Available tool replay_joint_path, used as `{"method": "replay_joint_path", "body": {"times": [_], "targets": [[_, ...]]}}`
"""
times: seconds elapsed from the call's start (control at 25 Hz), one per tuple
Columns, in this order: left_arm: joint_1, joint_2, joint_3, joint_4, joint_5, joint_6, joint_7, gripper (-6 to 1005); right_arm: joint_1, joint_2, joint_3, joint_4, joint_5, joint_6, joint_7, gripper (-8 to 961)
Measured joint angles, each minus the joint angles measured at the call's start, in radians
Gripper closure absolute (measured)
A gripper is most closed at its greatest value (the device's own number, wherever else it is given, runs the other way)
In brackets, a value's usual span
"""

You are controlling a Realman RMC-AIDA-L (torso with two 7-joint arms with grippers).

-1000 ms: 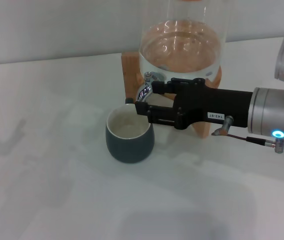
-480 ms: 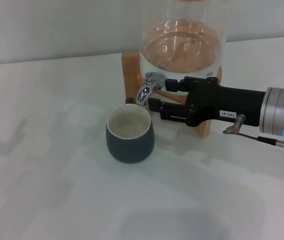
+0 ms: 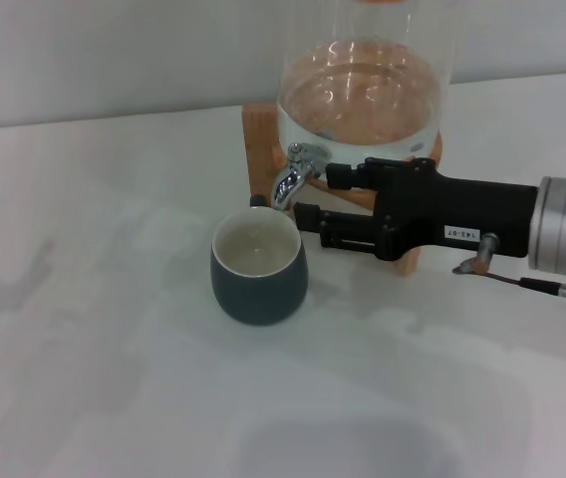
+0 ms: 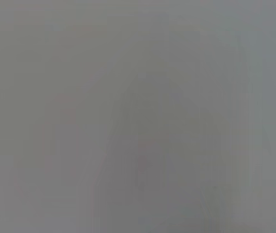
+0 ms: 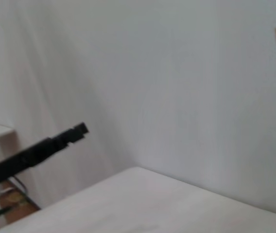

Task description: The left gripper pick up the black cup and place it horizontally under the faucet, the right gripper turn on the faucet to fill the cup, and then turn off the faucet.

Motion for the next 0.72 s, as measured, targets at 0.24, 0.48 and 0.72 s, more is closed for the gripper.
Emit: {"method": "replay_joint_path", "body": {"times": [0.24,0.48,0.72], "targets": [[-0.001,0.0,0.0,-0.001,0.0,0.007,-0.006,124,-0.003,0.001,0.06,-0.004,0.04,0.13,-0.008,264],[-0.002,0.001,0.0,-0.007,0.0,0.01,-0.006,124,-0.022,0.0,0.2,0.013,0.037,0.218,-0.005,264],[-0.005,0.002,0.0,-0.01,-0.001,0.012,-0.01,124,-0.044,0.002,0.403,0.08,0.028,0.255,-0.002,264]]}}
